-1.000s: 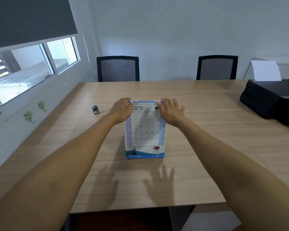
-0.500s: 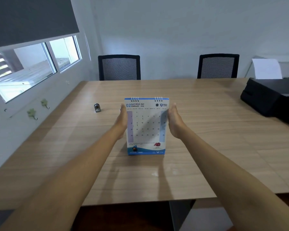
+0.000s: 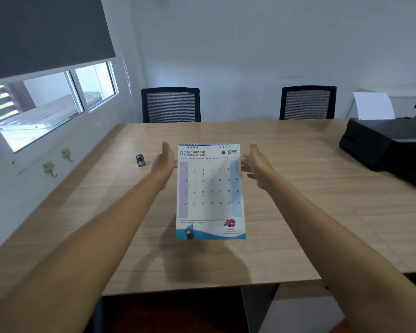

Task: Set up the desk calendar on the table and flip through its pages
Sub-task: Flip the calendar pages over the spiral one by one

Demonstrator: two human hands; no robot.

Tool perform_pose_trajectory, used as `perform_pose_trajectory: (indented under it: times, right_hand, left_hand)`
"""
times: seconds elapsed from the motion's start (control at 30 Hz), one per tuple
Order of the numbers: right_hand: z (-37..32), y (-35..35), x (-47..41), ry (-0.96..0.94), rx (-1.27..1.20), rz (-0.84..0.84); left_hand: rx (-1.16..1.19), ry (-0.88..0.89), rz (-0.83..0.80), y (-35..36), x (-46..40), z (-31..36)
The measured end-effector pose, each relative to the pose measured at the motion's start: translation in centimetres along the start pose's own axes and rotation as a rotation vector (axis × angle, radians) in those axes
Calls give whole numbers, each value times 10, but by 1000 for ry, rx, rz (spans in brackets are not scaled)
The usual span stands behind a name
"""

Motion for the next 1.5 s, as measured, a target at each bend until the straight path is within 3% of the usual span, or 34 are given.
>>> perform_pose_trajectory:
  times: [0.1,0.2,0.37,0.47,0.6,0.73,1.0,1.1,1.17,1.23,1.33,1.5]
  right_hand:
    - [-11,-11,0,2,-135,9]
    - [-23,-19,-3,40,-430,-14]
    - [-33,-6,3,-53,-569,-70]
    - [-35,10,5,-230,-330,-57]
    - [-30,27,-8,-544,279,-27]
    - [-17,33,-29,-514,766,21]
    - [-5,33,-41,-493,831,46]
    - [-4,33,-44,-520,770,66]
    - [2,32,-47,-502,600,95]
    - [14,31,-51,-352,323,75]
    - [36,33,-54,32,-40,0]
    - [39,34,-40,96,-160,-92]
  left_hand:
    - [181,-66,-59,-9,-4,9]
    - [412,-138,-126,-18,-3,21]
    - [531,-57,-228,-13,-3,36]
    - [287,130,-227,0,-2,43]
    - [-153,297,-222,15,-16,42]
    - [-518,453,-186,19,-35,31]
    - [-588,504,-198,25,-39,24]
    - [-406,423,-181,28,-39,22]
    - [-208,309,-121,26,-35,17]
    - [-24,126,-78,24,-28,4]
    - [166,-80,-139,24,-21,-14]
    - [249,-170,-266,25,-7,-17]
Point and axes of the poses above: each hand's wrist, its own x-axis away from the middle knuckle, its own y-axis out of the palm, z = x × y, the point moved 3 cm from there along -x, towards the middle knuckle, and after that the axes turned 5 degrees about z, right-handed, at the moved point
